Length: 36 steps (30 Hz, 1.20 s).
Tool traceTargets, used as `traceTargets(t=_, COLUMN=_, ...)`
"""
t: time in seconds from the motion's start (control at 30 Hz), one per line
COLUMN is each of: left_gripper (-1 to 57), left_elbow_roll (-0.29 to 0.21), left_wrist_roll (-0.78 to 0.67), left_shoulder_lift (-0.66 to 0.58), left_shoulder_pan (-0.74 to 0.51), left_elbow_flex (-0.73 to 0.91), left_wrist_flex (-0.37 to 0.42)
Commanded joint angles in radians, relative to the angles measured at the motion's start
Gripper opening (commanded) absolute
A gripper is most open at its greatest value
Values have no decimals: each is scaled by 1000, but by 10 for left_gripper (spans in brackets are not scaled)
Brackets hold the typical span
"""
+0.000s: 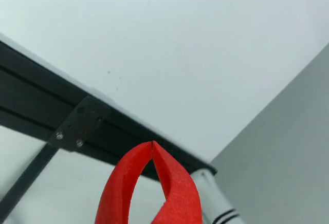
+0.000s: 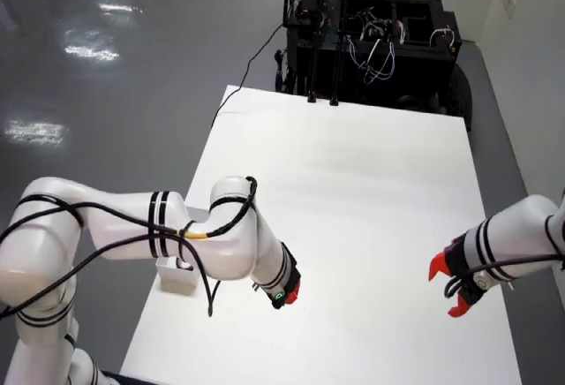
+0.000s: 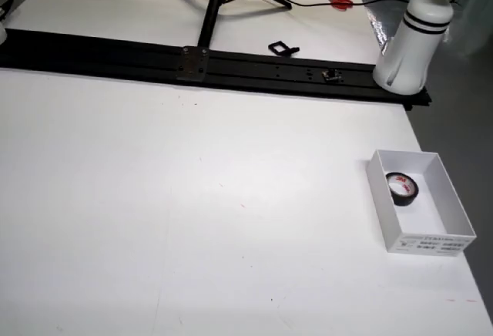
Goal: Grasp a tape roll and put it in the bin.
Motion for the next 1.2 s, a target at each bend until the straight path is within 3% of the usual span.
traceTargets(t=0.03, left_gripper=-4, left_elbow_roll=-208, left_wrist_roll=327, left_shoulder_lift=-43, left_shoulder_pan=-114, left_elbow_flex=-52, left_wrist_flex=-58)
traceTargets(t=0.67, left_gripper=-4, left_elbow_roll=-212, left_wrist_roll=133, left_shoulder_lift=-48, left_shoulder_pan=-54, left_elbow_flex=-52, left_wrist_flex=-44)
traceTargets(t=1.2, left_gripper=-4, left_elbow_roll=-209, left_wrist_roll=146, left_shoulder_lift=-45, left_shoulder_pan=-19, left_elbow_flex=-49, left_wrist_flex=-55)
